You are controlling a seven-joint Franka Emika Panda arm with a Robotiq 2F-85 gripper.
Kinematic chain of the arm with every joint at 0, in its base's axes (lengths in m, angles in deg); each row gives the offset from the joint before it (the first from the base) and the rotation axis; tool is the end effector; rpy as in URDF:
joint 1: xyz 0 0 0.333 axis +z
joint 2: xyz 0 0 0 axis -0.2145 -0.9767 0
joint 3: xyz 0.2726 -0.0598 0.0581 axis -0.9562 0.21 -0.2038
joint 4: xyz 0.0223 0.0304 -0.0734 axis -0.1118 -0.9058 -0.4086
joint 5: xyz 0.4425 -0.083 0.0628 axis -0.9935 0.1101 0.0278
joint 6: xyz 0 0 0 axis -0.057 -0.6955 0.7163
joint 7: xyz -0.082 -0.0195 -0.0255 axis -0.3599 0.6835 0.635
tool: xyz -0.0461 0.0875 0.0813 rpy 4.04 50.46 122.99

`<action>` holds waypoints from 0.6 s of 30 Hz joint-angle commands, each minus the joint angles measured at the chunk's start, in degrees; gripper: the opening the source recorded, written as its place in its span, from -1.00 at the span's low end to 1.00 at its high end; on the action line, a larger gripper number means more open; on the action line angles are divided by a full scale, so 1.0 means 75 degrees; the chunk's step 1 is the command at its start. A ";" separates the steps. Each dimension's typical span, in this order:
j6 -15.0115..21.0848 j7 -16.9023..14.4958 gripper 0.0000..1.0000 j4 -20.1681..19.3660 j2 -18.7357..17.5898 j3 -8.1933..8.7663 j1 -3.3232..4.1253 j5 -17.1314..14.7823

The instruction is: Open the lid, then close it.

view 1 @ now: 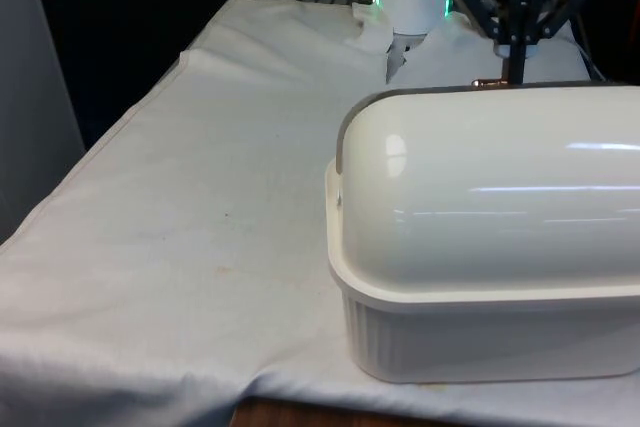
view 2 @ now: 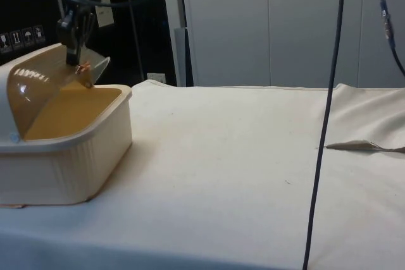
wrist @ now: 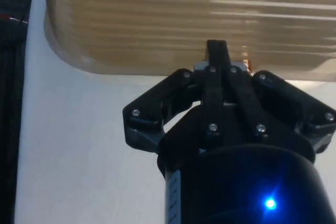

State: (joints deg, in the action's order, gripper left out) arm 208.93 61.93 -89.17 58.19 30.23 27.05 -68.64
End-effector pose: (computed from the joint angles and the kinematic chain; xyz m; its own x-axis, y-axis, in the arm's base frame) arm 0.7121 0.1176 0.3069 0.9005 0.2294 0.3695 0.2195 -0.9732 0.0692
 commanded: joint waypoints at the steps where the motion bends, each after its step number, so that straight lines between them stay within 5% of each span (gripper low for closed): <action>1: -0.0038 0.0000 -1.00 -0.0031 0.0015 -0.0008 0.0000 0.0000; 18: -0.0504 -0.0038 -1.00 -0.0535 0.0138 -0.0084 -0.0015 -0.0153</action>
State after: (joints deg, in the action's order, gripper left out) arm 205.21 61.93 -92.78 58.87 29.88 27.05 -69.10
